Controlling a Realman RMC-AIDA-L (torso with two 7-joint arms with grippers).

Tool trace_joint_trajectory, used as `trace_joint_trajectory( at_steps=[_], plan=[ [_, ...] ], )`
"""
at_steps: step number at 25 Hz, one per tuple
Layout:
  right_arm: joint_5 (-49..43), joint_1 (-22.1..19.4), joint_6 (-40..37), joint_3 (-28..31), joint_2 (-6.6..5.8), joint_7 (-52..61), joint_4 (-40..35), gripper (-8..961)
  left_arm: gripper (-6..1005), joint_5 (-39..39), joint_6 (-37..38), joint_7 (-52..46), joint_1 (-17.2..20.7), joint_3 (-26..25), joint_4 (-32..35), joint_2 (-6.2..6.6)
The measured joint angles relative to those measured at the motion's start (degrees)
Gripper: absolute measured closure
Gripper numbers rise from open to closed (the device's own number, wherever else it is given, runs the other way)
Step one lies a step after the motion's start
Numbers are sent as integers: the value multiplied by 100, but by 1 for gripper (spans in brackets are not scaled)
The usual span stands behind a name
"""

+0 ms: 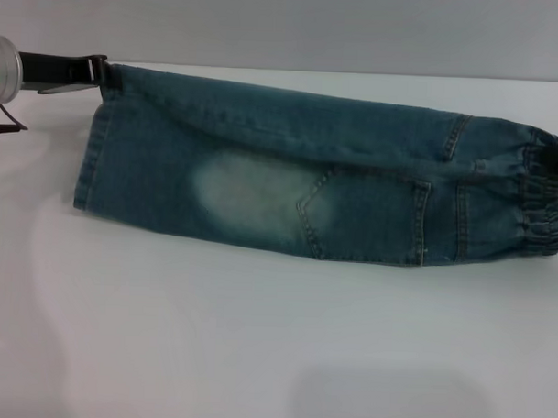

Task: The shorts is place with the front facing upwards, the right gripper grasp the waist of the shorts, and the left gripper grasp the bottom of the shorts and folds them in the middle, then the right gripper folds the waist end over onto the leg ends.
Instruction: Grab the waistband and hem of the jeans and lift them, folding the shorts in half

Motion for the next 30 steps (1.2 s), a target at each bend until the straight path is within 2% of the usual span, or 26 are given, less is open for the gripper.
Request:
trace_joint_trajectory(
  at_steps=[11, 30],
  plan=[
    [3, 39, 592, -2, 248, -278, 29, 947, 952, 384, -474, 5, -1, 126, 29, -200],
    [308, 140, 1157, 0, 263, -536, 71, 946, 933, 434, -1090, 17, -90, 599, 35, -359]
  ],
)
